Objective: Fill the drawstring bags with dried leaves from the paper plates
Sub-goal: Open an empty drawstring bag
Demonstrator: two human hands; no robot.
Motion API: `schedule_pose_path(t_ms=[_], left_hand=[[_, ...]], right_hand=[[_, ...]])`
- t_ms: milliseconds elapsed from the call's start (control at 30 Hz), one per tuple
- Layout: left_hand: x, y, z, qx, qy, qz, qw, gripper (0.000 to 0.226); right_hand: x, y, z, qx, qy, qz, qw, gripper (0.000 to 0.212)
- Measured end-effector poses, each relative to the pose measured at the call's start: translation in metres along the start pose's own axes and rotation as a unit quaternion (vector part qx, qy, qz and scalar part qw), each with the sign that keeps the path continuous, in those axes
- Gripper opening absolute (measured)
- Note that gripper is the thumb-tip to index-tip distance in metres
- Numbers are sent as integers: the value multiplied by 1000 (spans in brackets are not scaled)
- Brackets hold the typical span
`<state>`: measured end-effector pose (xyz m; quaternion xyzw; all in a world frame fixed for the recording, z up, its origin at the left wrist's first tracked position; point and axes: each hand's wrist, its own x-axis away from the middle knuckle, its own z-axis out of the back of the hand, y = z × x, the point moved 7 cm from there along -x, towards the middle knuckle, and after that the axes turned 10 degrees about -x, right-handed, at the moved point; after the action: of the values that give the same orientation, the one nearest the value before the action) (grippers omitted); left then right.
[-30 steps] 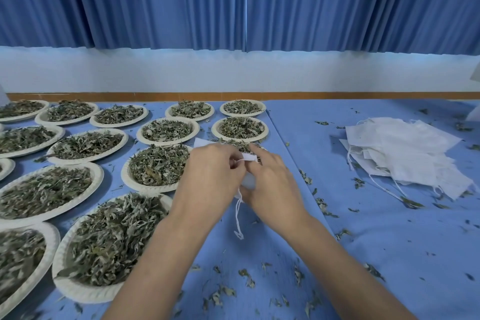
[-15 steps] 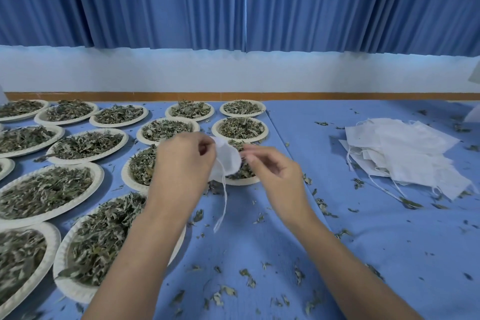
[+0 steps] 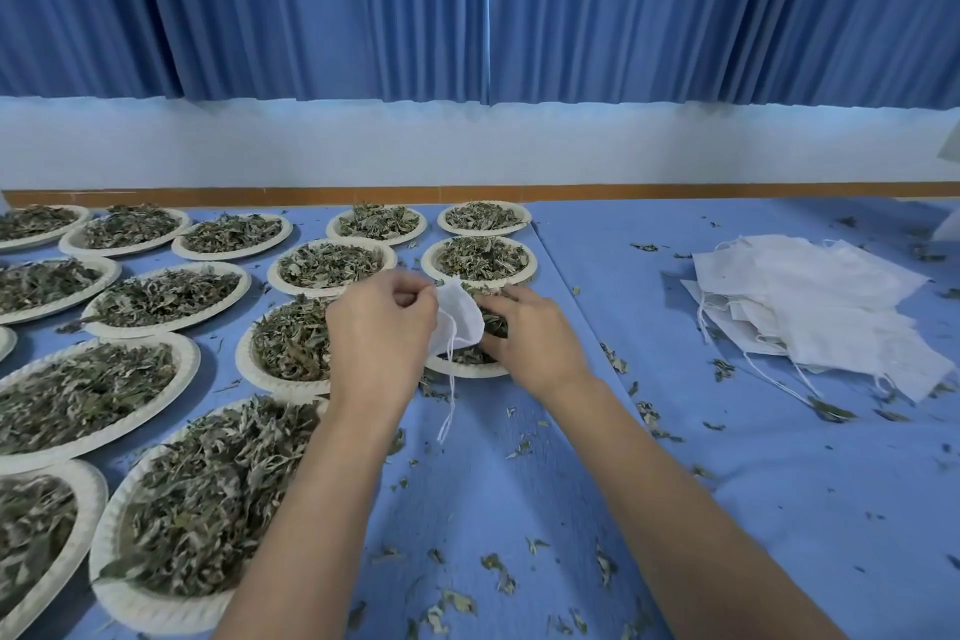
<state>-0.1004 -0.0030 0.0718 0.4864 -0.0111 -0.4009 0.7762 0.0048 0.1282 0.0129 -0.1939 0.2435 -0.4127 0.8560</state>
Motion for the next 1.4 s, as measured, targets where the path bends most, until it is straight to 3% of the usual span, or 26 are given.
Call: schedule_pose_path(t_ms=[200,333,500,600,700,867,1033,1200,1400], left_hand=[[-5,-13,-5,54,-3,48,997,9],[-6,-16,-3,89,12,63,994,16],[-10,-11,5,99,40,52,993,14],[-15,-5,13,107,67,42,991,21],[-17,-3,17,115,90,34,989,11],[-18,-14,20,128,114,53,984,10],[-18,-17,20,132,114,60,983,8],[-18,-15,13,111,110,55,986,10],[-9,-18,-21,61,69,55,994,16]], right_hand=[[2,-2,4,-26,38,23,999,28],[2,0,9,-55,80,26,995,23],[4,-2,30,-193,184,22,964,18],[3,1,32,-221,181,3,958,17],[4,7,23,-248,154,-18,956,16],[5,14,29,-382,196,-49,902,12],[8,13,21,-388,170,-64,903,14],[6,16,20,-487,185,-85,849,13],[9,36,17,-531,213,-121,811,15]])
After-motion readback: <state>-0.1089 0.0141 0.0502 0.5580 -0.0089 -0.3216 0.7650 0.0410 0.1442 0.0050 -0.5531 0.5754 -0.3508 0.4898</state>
